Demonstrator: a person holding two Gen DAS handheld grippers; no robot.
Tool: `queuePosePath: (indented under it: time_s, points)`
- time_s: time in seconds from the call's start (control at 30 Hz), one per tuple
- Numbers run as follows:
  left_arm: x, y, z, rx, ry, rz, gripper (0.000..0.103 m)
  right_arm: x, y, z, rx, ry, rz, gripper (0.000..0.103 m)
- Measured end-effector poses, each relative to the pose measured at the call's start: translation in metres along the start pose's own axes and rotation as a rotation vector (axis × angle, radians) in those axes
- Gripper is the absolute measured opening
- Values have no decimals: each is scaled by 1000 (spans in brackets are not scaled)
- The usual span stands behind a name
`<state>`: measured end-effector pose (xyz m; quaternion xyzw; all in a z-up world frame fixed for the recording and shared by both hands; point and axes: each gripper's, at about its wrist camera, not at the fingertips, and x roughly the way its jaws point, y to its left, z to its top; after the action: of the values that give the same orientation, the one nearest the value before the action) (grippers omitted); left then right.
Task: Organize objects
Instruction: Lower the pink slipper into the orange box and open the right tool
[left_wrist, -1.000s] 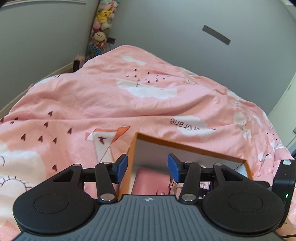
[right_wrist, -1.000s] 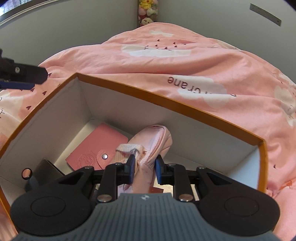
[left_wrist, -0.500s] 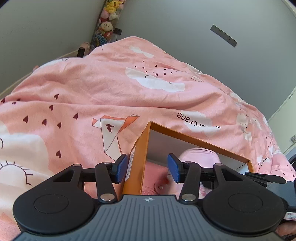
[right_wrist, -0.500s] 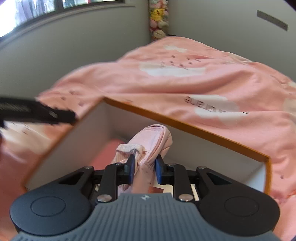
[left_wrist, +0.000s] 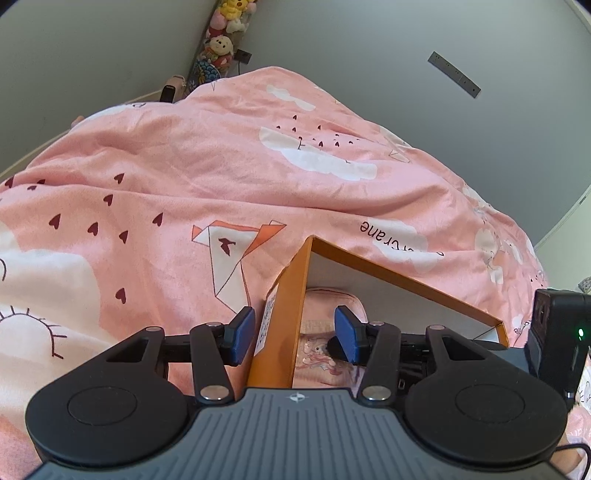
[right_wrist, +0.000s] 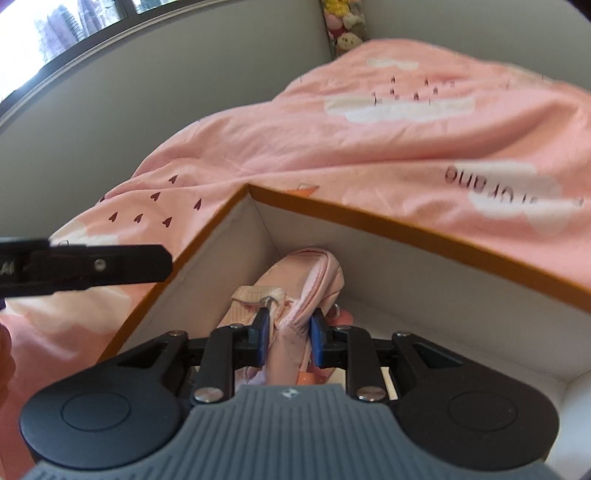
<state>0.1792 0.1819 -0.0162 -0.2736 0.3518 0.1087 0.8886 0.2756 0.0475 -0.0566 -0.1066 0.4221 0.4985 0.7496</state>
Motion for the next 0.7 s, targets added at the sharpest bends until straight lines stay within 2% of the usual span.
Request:
queuePosePath:
  time_s: [0.3,0.43,0.63,0.7]
  points:
    - [7,5,-4,-27,38,-24,55,26,-28,-3,173,107,42,24]
    - [6,3,-4,-24,30,-19,55,31,-27,-2,173,116,40,25]
    - [-5,-4,-1,2,-1,-5,55,27,-22,0,138,113,5,37]
    - [-12,-8,0,7,-18,-8,56,23,-21,1,139,102,4,45]
